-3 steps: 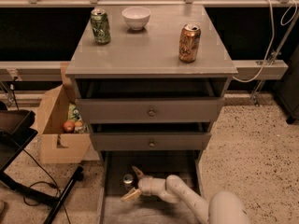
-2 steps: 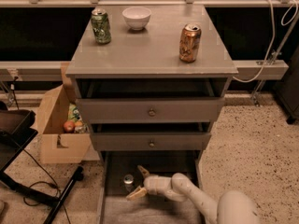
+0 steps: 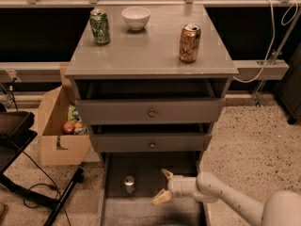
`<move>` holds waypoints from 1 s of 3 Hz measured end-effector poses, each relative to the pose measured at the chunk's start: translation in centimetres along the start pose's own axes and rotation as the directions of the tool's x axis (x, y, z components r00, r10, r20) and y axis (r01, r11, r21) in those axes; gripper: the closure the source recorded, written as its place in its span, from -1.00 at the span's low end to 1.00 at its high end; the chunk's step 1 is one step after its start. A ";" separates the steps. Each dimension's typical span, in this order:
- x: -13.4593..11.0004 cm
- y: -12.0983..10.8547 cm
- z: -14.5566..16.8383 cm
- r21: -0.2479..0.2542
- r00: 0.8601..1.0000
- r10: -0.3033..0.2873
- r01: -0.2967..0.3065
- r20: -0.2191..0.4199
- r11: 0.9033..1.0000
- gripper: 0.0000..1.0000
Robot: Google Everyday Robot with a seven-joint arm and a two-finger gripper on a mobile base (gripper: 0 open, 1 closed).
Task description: Place redbull can into bottom drawer
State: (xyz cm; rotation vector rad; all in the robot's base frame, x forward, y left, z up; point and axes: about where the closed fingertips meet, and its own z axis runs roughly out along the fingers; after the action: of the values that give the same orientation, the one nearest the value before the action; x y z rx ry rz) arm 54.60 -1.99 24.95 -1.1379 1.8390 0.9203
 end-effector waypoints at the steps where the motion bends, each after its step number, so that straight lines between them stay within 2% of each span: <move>1: -1.3 3.3 -6.6 -0.008 0.977 0.091 -0.095 -0.193 0.995 -1.00; 2: -3.2 4.5 -7.6 0.037 0.926 0.097 -0.090 -0.364 0.995 -1.00; 3: -5.1 3.0 -10.3 0.184 0.850 0.133 -0.044 -0.509 0.982 -1.00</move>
Offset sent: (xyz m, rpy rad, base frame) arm -0.1575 -0.0202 0.2358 -0.7120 0.3562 0.0481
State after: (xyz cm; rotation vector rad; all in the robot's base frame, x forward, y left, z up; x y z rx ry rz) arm 50.95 -8.04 34.53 -1.2899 2.3722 0.5153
